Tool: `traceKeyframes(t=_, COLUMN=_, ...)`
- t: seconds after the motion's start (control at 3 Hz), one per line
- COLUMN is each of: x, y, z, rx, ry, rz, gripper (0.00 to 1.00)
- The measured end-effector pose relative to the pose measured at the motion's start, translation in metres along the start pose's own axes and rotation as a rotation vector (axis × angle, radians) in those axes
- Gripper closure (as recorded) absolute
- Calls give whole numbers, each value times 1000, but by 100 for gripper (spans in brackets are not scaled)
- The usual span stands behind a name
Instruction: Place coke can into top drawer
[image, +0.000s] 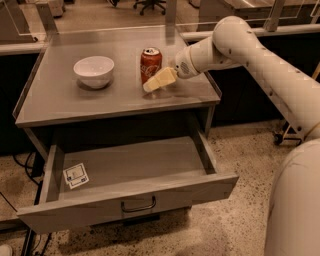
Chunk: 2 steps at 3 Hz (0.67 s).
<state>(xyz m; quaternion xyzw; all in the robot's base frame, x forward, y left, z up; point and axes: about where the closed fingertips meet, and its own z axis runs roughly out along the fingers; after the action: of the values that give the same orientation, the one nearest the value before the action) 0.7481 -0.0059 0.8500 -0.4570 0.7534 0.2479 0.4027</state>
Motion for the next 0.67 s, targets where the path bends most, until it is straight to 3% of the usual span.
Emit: traceKeyframes(t=0.67, x=0, y=0, z=0, rx=0, ry=0, rz=0, gripper=61)
